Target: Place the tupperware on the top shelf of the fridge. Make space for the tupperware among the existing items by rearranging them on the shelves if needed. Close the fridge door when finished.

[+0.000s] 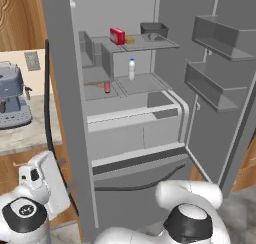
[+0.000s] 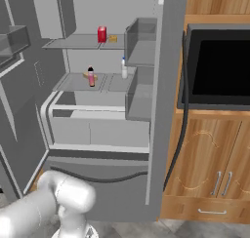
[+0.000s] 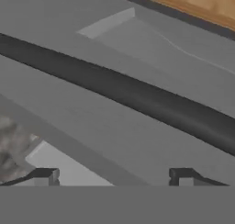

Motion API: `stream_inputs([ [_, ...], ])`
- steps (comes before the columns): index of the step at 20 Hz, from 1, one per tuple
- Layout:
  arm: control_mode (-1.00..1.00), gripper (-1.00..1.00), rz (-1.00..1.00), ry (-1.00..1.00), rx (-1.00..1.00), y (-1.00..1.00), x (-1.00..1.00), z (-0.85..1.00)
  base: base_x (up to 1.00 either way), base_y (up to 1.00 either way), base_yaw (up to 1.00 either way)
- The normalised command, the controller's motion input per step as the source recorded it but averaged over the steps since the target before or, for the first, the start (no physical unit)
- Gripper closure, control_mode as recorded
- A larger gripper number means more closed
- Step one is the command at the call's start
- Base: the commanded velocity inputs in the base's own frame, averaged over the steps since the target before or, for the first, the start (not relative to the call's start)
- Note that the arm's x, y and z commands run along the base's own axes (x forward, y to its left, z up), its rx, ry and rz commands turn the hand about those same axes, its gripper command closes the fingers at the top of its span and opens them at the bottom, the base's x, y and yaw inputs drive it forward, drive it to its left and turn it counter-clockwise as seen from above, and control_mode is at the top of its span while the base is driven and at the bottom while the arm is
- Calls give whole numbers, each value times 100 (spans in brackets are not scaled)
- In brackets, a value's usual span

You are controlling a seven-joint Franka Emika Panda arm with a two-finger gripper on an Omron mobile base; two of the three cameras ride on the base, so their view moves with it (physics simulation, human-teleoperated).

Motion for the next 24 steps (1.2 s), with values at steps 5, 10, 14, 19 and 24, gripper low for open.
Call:
stream_inputs([
  [5,-100,-100,0,-24,-57,100,-25,-17,0,0,0],
  [10,-100,-100,-15,9,-23,82,75,-21,0,0,0],
  [14,-100,-100,-23,12,-13,30,98,-20,0,0,0],
  [19,-100,-100,-29,18,-1,-46,88,-7,0,0,0],
  [24,-100,-100,-35,4,0,-96,7,-3,0,0,0],
])
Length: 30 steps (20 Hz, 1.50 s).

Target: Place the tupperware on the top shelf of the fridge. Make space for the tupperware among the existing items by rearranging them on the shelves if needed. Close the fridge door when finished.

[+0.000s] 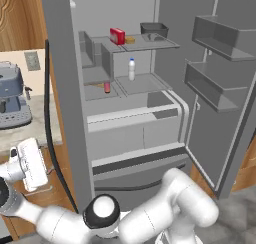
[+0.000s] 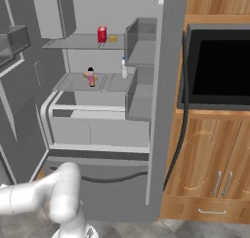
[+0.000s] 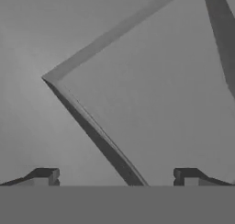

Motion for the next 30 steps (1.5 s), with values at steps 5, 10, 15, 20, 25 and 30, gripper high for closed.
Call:
stream_inputs([
  [5,-100,-100,-25,-4,1,-100,-20,0,0,0,0],
  [10,-100,-100,-2,-20,14,-100,0,0,0,0,0],
  [15,-100,-100,13,-31,25,-100,-1,-8,0,0,0],
  [20,-100,-100,37,-37,28,-100,17,-2,0,0,0],
  [25,-100,-100,51,-52,28,-100,49,0,0,0,0],
  [30,-100,-100,52,-53,29,-98,70,0,0,0,0],
])
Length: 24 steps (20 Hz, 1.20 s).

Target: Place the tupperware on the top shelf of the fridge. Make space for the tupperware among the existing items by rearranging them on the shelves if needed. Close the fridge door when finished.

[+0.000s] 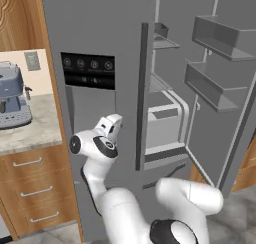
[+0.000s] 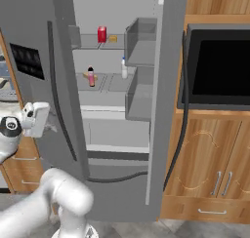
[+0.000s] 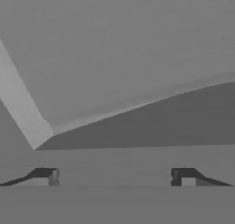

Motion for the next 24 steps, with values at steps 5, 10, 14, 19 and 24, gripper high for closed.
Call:
stream_inputs([
  [5,-100,-100,39,-23,26,-59,99,1,0,0,0],
  [10,-100,-100,32,0,25,-36,100,1,0,0,0],
  [14,-100,-100,37,2,23,-26,100,14,0,0,0],
  [19,-100,-100,24,0,4,10,40,59,0,0,0],
  [24,-100,-100,2,-1,-15,81,-17,100,0,0,0],
])
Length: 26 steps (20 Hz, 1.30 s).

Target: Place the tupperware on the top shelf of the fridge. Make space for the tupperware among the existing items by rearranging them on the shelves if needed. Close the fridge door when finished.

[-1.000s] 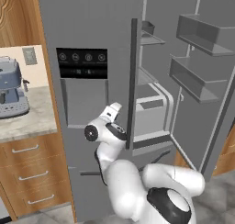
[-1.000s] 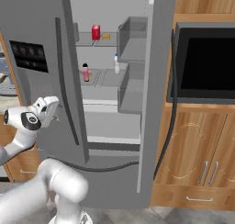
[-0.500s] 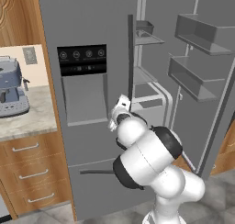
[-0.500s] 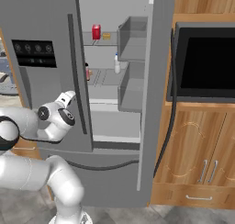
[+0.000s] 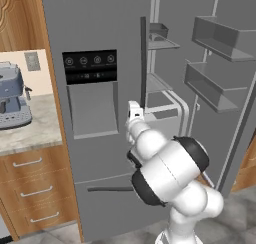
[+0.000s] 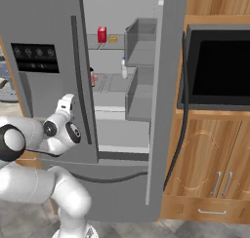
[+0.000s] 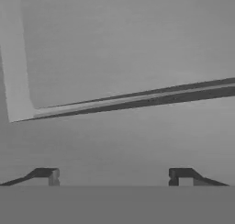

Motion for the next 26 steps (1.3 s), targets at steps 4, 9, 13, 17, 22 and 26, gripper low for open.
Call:
stream_inputs([
  [4,-100,-100,0,0,-17,88,-9,100,0,0,0],
  [9,-100,-100,5,15,-3,27,-48,100,0,0,0],
  [13,-100,-100,8,19,0,0,-38,100,0,0,0],
  [17,-100,-100,12,8,0,0,-35,100,0,0,0],
  [22,-100,-100,15,12,0,-5,-47,100,0,0,0],
  [26,-100,-100,18,9,0,-29,-92,99,0,0,0],
])
